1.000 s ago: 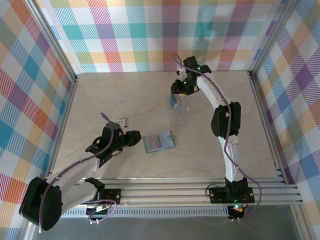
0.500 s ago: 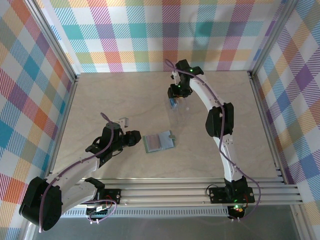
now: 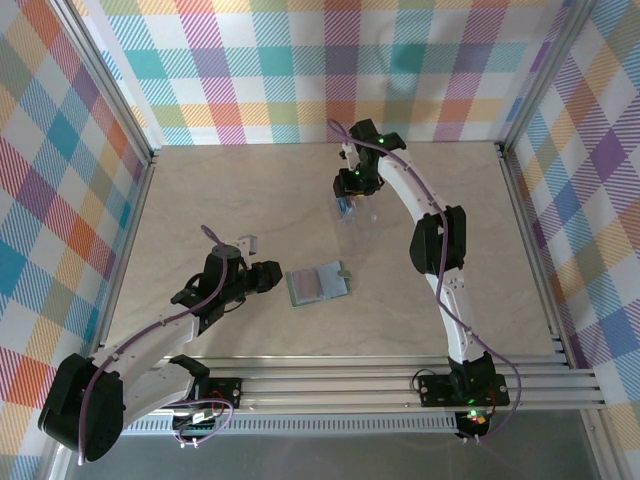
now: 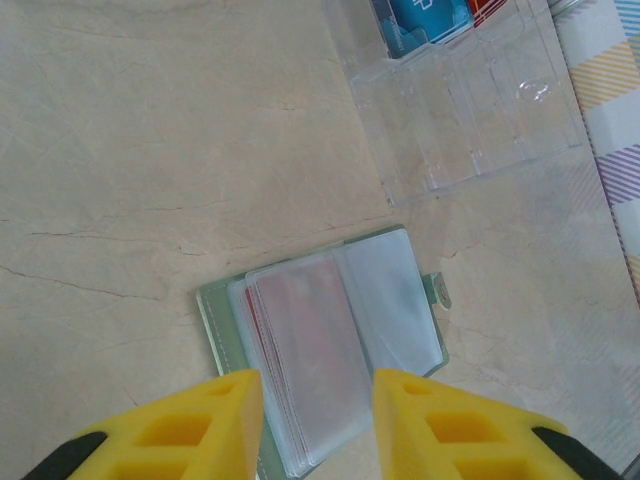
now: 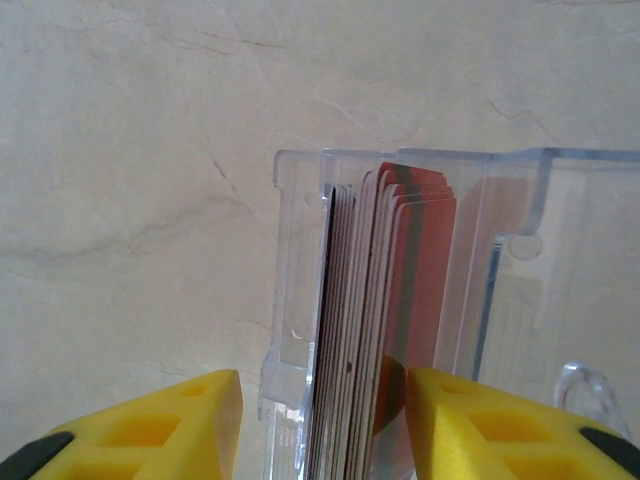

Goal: Put the credit cards into the card holder

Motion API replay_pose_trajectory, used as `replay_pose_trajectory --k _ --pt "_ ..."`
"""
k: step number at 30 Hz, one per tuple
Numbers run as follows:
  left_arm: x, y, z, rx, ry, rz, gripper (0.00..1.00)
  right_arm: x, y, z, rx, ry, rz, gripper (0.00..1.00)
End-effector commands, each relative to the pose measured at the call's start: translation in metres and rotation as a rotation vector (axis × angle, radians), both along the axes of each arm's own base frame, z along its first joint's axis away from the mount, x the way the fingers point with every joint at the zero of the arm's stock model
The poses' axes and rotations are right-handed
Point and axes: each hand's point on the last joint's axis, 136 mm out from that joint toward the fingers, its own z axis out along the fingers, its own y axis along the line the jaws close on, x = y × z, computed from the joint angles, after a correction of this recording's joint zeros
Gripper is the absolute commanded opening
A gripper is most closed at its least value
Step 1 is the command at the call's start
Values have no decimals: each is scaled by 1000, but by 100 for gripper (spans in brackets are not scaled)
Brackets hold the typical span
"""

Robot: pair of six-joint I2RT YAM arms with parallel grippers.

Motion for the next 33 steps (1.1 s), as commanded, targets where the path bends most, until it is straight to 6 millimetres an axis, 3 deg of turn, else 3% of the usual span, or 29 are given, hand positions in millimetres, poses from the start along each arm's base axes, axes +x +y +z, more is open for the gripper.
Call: replay_pose_trajectory --k 1,33 --pt "2 5 -1 14 2 18 35 -3 11 16 103 18 12 46" --pt "1 4 -3 13 9 12 35 0 7 33 193 32 -14 32"
